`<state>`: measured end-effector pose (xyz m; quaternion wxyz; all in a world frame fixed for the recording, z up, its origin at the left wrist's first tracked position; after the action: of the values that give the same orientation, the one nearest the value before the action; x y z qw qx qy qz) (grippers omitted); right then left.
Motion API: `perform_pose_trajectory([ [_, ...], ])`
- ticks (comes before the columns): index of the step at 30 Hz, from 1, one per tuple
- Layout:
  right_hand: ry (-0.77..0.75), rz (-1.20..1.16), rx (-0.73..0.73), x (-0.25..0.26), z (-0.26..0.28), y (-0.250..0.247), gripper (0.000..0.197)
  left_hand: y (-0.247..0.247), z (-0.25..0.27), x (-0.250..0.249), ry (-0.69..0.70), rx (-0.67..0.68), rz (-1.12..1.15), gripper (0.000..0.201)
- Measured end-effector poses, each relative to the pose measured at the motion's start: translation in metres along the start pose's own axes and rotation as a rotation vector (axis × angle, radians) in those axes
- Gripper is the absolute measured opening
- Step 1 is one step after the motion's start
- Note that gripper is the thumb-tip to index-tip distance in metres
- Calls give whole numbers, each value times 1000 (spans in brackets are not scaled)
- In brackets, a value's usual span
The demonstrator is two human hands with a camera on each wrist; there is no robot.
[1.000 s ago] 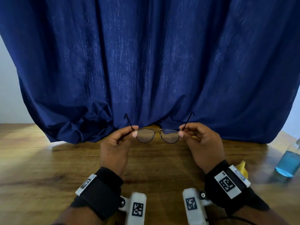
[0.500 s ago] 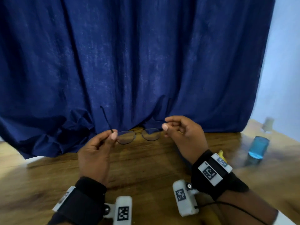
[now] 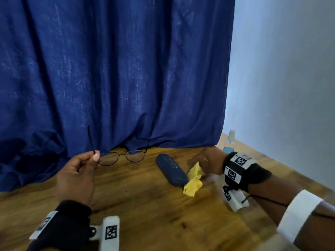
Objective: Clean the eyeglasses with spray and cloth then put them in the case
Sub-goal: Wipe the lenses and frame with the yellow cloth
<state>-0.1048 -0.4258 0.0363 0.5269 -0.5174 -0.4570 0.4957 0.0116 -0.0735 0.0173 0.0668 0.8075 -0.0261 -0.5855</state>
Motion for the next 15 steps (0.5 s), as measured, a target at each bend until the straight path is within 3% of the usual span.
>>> perform_pose_trajectory([
  [4, 61, -40, -66, -5, 5, -7, 19, -2, 2, -5, -40, -6, 67, 20],
  [6, 77, -169, -228, -7, 13, -28, 15, -3, 1, -7, -92, -6, 108, 20],
  [8, 79, -527, -459, -2, 25, -52, 9, -3, 0, -4, -183, -2, 200, 18],
  [11, -3, -1086, -724, 26, 33, -81, 19, 2, 0, 1, -468, 107, 456, 15],
  [13, -77, -1244, -727, 53, 28, -86, 18, 10, 6, 4, -686, 208, 635, 15],
  [15, -143, -1393, -625, 86, 17, -79, 16, 17, 13, 1, -826, 278, 711, 20],
])
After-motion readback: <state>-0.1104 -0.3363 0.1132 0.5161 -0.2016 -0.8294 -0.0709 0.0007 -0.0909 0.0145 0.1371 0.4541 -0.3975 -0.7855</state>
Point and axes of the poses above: each hand's wrist, its own z-axis away from the middle knuckle, its own y-axis out of the palm, x = y × z, the point moved 3 cm from there along -z, towards the middle knuckle, and after that the axes turned 7 degrees about -y, right-handed, at the moved point
